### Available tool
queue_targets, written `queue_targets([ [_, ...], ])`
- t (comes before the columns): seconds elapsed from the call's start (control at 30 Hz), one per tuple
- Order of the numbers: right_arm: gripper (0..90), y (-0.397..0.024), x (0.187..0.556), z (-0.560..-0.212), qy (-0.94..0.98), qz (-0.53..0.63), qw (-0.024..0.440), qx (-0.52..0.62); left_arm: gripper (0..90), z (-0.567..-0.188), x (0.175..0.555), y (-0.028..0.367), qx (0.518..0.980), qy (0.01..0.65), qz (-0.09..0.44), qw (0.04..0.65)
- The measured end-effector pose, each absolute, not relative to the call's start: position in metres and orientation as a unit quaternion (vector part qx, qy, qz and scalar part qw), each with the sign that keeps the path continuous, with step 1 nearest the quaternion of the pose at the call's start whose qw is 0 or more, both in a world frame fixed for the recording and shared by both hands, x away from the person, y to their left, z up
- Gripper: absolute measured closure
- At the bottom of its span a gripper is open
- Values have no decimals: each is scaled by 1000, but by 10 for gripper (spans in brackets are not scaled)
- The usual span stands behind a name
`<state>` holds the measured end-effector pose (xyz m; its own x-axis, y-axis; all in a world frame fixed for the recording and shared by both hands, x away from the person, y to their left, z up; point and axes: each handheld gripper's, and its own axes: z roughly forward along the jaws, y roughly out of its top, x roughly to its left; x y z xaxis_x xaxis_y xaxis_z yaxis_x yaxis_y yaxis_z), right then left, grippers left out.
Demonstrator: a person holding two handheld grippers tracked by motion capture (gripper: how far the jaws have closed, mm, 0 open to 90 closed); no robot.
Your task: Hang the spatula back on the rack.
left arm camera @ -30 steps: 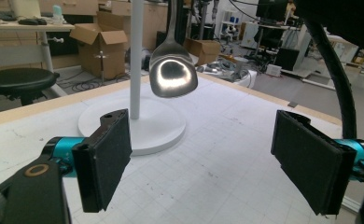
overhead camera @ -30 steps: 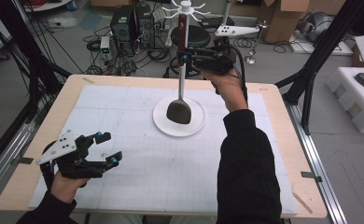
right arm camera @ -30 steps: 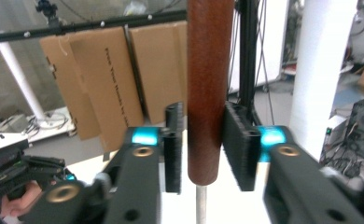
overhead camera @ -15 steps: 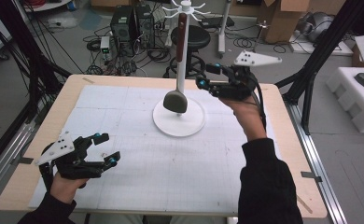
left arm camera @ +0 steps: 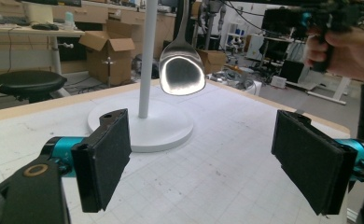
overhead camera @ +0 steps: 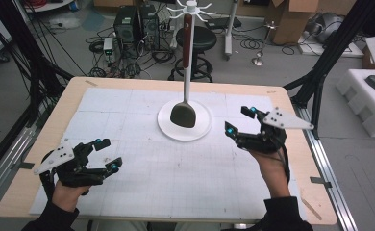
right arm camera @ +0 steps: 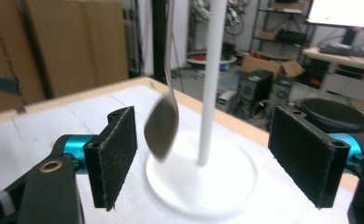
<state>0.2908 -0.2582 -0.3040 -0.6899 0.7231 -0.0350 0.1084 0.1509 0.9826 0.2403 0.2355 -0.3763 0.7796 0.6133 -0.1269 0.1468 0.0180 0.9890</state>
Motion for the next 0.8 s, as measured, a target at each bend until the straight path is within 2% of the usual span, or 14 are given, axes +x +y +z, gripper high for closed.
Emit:
queue_targets([
  [0.33, 220, -281, 257, -357, 701, 581, 261, 322, 204, -381, 241, 241, 672, 292, 185, 654],
  [0.8, 214, -289, 237, -373, 692, 586, 269, 326, 204, -391, 236, 243, 674, 300, 188, 648],
])
